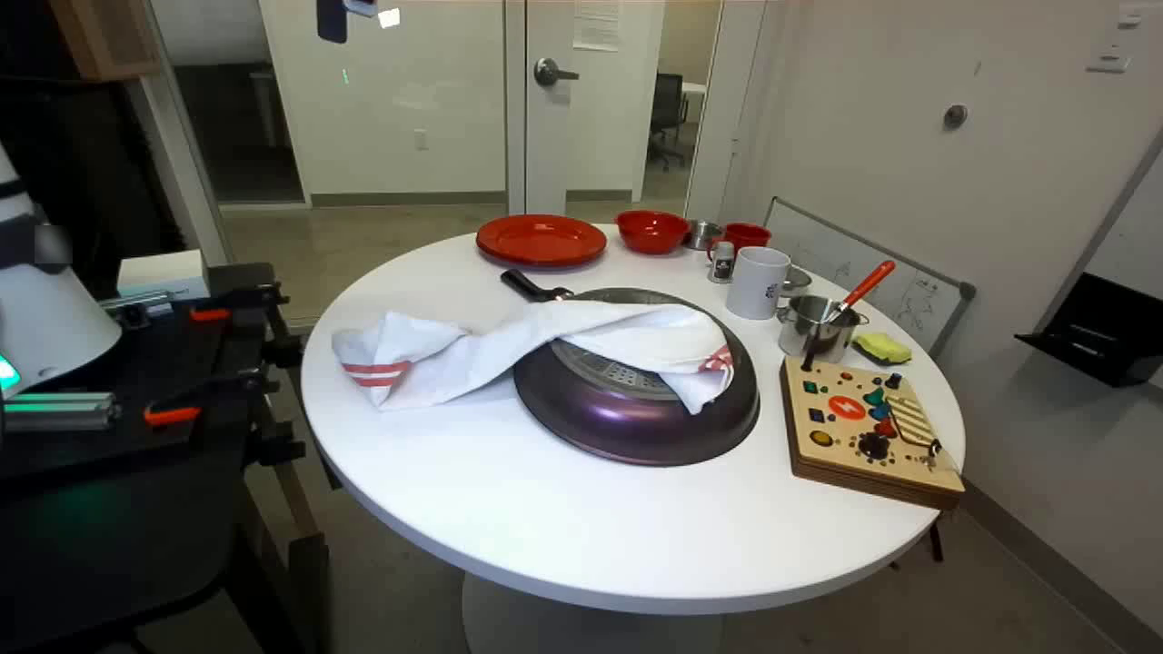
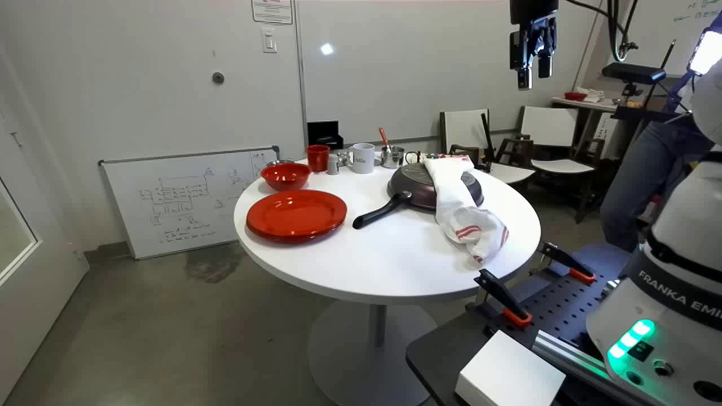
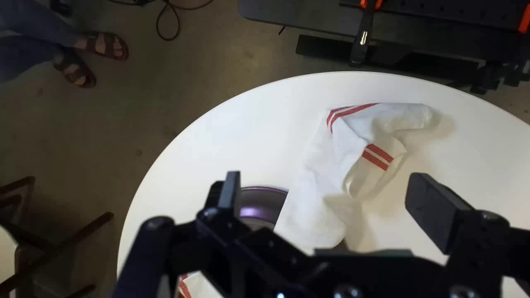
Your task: Pick up the cloth and put it on the pan
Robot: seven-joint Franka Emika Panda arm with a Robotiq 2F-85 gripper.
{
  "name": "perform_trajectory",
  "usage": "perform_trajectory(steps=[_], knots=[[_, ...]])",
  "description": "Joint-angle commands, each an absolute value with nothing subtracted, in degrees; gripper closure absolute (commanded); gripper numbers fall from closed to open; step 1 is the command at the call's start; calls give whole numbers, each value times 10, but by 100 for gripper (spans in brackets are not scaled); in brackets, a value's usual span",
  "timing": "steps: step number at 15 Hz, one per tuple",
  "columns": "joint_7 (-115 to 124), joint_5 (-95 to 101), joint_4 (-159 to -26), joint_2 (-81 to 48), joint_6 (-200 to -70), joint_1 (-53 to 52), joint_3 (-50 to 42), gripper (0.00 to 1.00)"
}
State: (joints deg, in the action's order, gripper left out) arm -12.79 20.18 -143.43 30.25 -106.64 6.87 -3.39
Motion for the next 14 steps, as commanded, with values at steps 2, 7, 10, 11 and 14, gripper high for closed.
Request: perform_trajectory(steps=[2,7,10,11,14], knots=[[-124,206,-1433,303,-1064,58,-43,0],[-124,206,-1433,303,-1064,58,-43,0],[-100,209,-1428,298,-1055,67,-40,0],[-86,207,-1424,291,-1050,71,-41,0],[-40,150,-1407,270,-1084,77,-70,0]])
